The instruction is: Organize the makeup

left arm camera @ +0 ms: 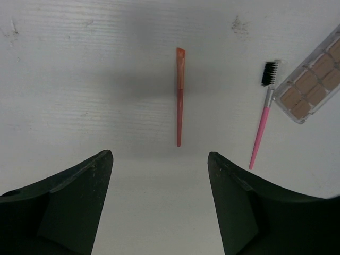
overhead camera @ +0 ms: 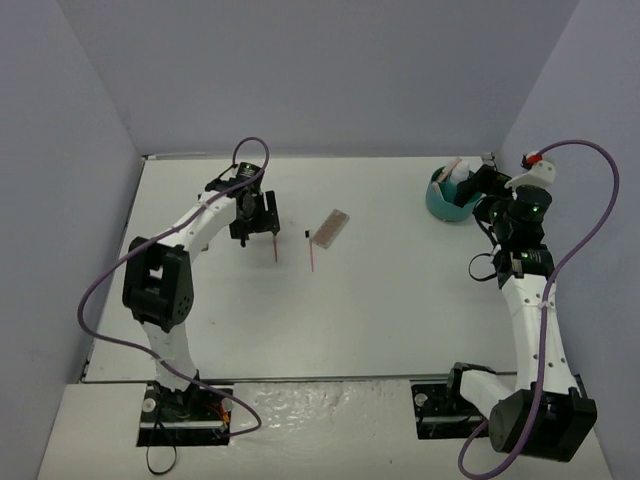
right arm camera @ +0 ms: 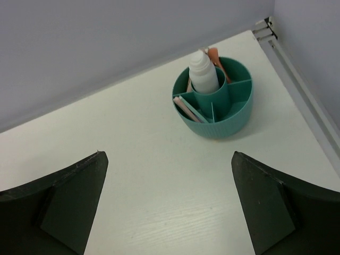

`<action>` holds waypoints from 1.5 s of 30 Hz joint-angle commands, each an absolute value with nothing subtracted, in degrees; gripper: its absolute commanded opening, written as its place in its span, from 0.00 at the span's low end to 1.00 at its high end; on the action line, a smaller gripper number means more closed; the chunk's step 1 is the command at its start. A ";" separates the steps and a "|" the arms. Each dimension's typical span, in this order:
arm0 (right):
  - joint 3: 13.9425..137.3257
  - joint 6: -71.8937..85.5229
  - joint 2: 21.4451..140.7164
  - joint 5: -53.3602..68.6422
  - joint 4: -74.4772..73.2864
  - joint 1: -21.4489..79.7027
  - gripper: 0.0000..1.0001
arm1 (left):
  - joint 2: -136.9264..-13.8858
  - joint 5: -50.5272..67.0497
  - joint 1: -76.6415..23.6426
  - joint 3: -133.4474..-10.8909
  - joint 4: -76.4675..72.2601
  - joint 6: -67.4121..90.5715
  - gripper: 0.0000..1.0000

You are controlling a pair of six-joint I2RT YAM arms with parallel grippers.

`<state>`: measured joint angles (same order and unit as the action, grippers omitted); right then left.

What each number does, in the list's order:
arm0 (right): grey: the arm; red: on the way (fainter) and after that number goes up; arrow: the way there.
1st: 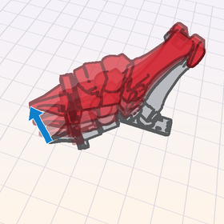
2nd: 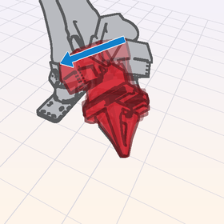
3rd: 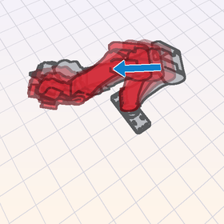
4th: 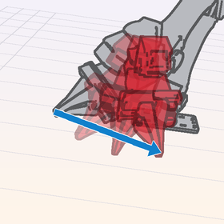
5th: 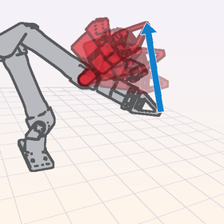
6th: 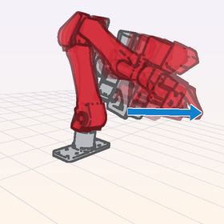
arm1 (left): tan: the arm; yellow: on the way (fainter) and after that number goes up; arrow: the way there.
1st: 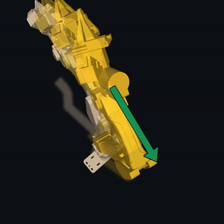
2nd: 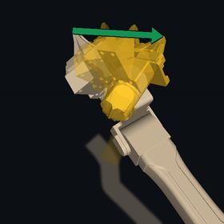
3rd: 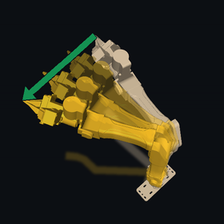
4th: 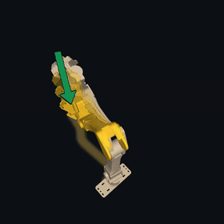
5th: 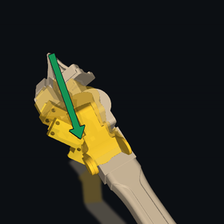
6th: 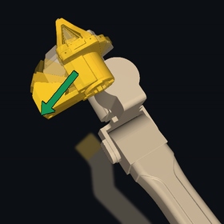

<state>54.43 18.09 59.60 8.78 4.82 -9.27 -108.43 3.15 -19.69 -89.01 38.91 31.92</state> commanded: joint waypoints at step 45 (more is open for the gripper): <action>55.49 13.92 56.97 27.71 9.73 1.55 0.99 | -97.91 -2.43 -30.87 -78.99 17.23 27.71 0.00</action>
<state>52.13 13.22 55.16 13.81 4.54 -0.46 -112.29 -4.13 -26.32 -82.60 33.17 34.17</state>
